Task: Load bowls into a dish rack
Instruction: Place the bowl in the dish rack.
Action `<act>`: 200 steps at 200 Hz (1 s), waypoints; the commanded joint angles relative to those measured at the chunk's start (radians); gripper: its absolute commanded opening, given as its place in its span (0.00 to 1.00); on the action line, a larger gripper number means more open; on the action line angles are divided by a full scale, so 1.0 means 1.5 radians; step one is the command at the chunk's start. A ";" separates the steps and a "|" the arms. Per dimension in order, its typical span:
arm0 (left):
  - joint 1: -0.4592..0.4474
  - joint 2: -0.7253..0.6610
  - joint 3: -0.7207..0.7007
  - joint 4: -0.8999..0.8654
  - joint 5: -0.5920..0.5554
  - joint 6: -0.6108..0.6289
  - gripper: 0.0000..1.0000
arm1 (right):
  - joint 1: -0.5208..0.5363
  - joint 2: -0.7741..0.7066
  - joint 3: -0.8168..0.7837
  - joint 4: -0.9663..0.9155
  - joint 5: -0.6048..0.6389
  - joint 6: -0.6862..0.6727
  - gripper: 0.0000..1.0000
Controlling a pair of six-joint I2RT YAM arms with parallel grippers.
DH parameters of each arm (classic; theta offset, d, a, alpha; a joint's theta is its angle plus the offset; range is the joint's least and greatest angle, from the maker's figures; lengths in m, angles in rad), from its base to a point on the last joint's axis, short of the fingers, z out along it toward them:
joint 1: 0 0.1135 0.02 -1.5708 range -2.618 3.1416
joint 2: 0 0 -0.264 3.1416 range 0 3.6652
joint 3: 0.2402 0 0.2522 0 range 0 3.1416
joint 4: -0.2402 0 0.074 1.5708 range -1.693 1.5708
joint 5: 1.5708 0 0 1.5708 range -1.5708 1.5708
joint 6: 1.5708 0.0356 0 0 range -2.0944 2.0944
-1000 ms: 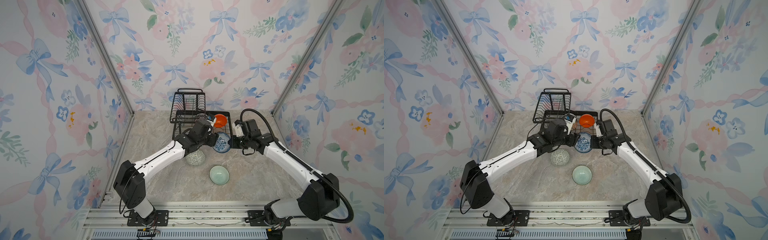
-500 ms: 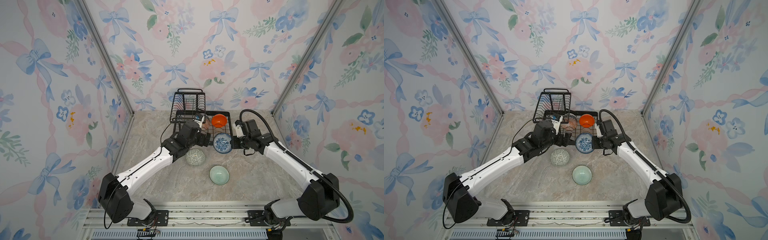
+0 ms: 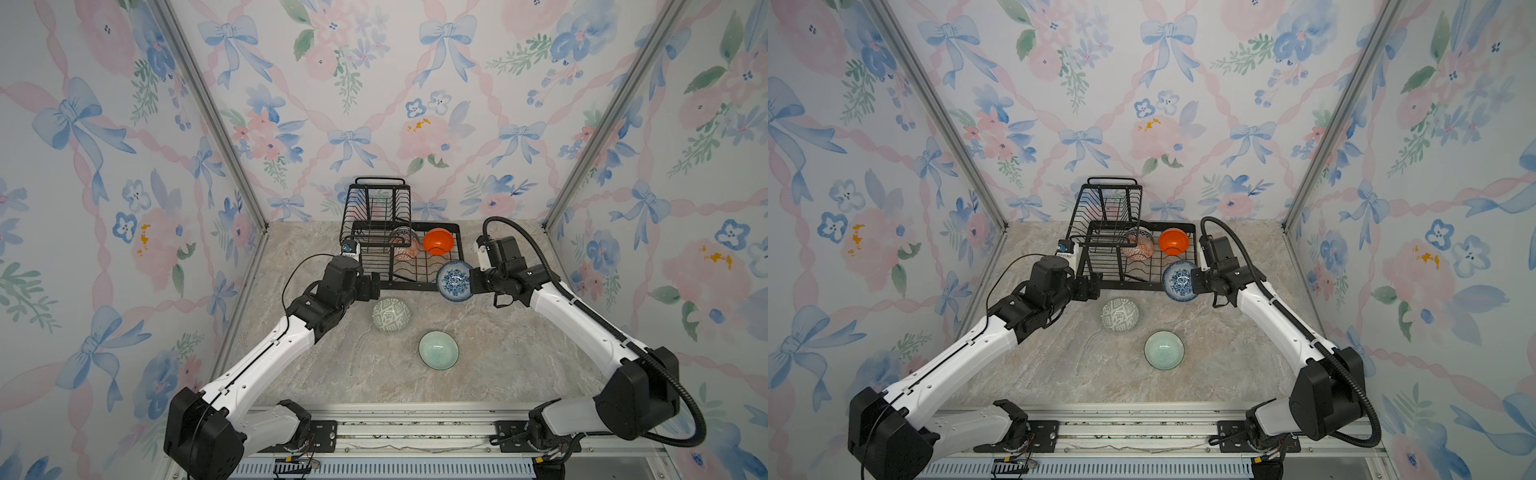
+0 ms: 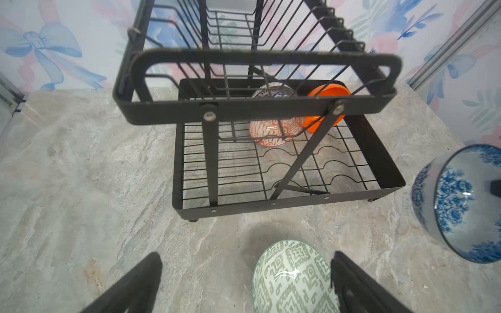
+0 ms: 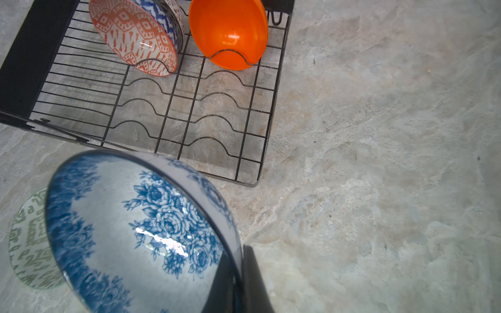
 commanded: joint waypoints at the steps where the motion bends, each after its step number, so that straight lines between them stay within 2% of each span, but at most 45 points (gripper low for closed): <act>1: 0.020 -0.009 -0.028 -0.025 0.017 -0.021 0.98 | -0.006 0.017 0.042 0.055 0.043 -0.037 0.00; 40: 0.061 -0.003 -0.065 -0.026 0.044 -0.032 0.98 | -0.012 0.034 0.039 0.136 0.113 -0.087 0.00; 93: 0.099 0.015 -0.092 -0.025 0.083 -0.029 0.98 | 0.006 0.054 -0.047 0.434 0.153 -0.224 0.00; 145: 0.123 0.026 -0.095 -0.025 0.105 -0.018 0.98 | 0.024 0.143 -0.109 0.735 0.145 -0.394 0.00; 200: 0.145 0.032 -0.102 -0.025 0.126 -0.013 0.98 | 0.028 0.279 -0.103 0.922 0.152 -0.509 0.00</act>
